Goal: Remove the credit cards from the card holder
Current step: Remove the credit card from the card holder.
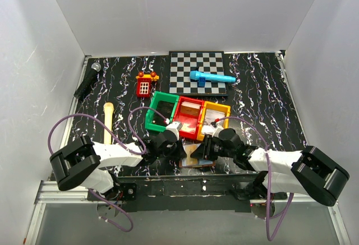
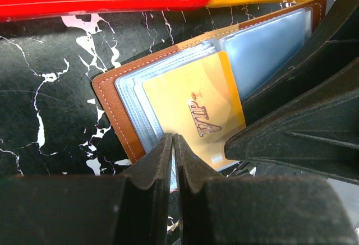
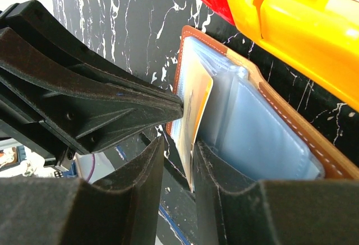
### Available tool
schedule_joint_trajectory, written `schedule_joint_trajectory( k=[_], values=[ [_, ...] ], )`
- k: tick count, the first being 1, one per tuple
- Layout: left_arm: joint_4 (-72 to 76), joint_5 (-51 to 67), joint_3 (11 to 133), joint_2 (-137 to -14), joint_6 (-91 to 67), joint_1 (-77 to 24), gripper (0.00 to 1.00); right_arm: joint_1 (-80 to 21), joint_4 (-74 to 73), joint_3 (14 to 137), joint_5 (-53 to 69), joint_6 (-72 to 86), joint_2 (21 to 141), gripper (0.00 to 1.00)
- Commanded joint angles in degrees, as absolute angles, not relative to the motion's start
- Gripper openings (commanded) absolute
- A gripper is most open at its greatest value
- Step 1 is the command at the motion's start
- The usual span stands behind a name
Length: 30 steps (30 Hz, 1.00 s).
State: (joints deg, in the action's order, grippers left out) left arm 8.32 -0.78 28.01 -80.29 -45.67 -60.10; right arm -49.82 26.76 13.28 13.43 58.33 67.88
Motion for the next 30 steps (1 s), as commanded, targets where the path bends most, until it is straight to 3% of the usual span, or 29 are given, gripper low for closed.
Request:
schedule_joint_trajectory(
  k=[1,30],
  values=[
    [5.5,3.1,26.8,-83.4,-44.2,-60.9,0.06,-50.4,35.0,15.0,18.0,59.5,68.9,0.35],
    [3.8,0.8,26.0,-82.5,-46.8,-60.8,0.05,-50.4,28.3,14.3,15.2,58.3,63.5,0.31]
  ],
)
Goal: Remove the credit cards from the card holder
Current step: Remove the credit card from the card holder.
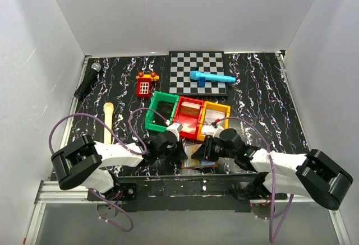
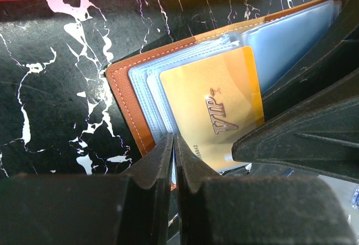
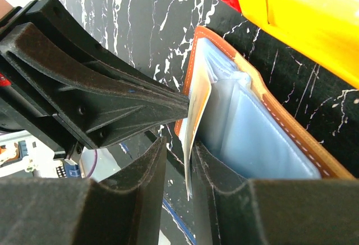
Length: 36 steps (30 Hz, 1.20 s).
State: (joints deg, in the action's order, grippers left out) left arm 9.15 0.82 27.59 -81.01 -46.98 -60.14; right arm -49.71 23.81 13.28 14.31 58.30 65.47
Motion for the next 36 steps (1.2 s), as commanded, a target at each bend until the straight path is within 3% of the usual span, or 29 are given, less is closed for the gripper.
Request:
schedule_joint_trajectory(
  k=[1,5,36],
  values=[
    [3.8,0.8,25.8,-82.4,-46.8,-60.9,0.05,-50.4,28.1,14.4,15.2,58.4,63.4,0.31],
    [3.6,0.8,25.9,-82.6,-47.0,-60.9,0.0,-50.4,27.7,14.3,15.0,58.3,62.8,0.31],
    [1.4,-2.0,25.9,-84.1,-48.6,-60.9,0.0,-49.7,18.1,13.9,12.8,55.9,56.3,0.31]
  ],
)
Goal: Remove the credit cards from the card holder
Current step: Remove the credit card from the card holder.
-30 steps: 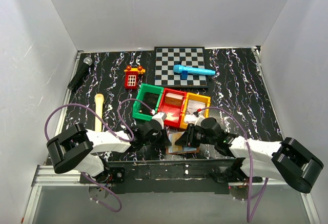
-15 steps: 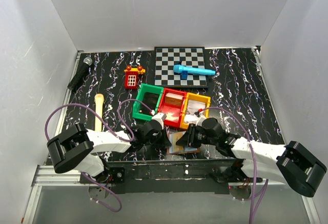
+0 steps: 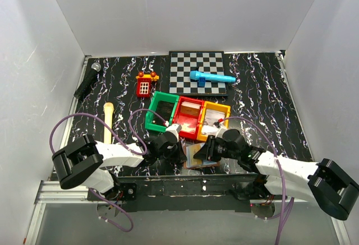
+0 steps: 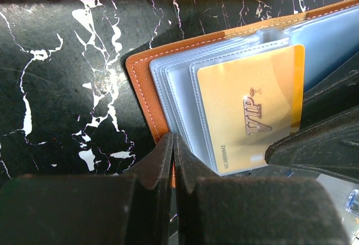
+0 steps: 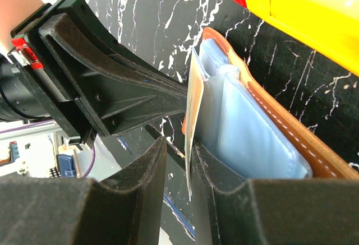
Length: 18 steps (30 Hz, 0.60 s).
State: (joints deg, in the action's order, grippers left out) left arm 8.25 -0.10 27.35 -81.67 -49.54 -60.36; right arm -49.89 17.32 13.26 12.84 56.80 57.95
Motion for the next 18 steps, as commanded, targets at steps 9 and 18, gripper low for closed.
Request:
schedule_joint_trajectory(
  k=[9,18],
  values=[
    [1.4,-1.9,25.9,-84.5,-48.5,-60.9,0.0,-49.5,12.5,15.0,11.9,54.5,54.7,0.31],
    [1.2,-1.8,26.0,-84.6,-48.4,-60.9,0.0,-49.1,10.3,15.5,11.6,54.1,54.0,0.31]
  ],
)
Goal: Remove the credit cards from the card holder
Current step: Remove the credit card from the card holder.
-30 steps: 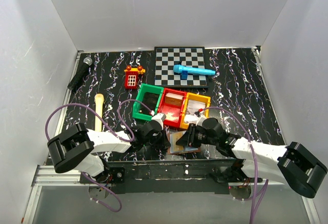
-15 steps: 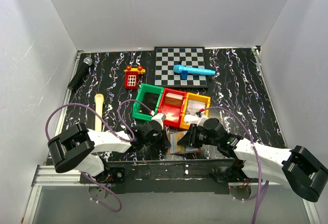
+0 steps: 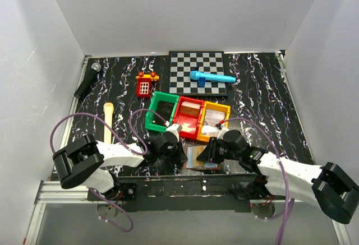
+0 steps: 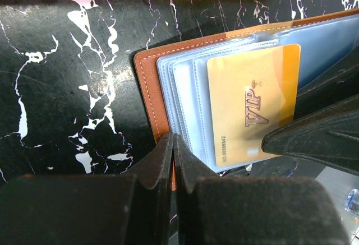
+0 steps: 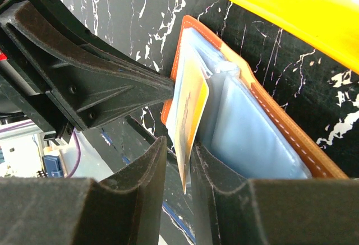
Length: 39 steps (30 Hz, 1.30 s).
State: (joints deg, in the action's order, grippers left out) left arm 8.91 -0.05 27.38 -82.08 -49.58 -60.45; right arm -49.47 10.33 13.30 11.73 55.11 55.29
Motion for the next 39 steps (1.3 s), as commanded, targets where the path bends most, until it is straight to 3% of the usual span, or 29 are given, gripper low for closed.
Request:
schedule_joint_trajectory(
  k=[1,19,33,39],
  values=[
    [1.2,-1.9,25.9,-84.6,-48.5,-60.9,0.0,-49.0,10.1,15.4,11.5,54.1,53.9,0.31],
    [1.1,-2.3,25.8,-84.8,-48.9,-60.9,0.0,-48.2,8.9,14.2,11.5,54.1,51.7,0.31],
    [1.1,-2.5,25.4,-84.7,-49.2,-60.8,0.0,-47.5,8.4,13.4,11.2,54.6,49.8,0.21],
    [0.7,-2.9,25.5,-83.7,-48.8,-60.9,0.0,-47.2,8.3,13.0,11.3,54.8,49.5,0.06]
  ],
)
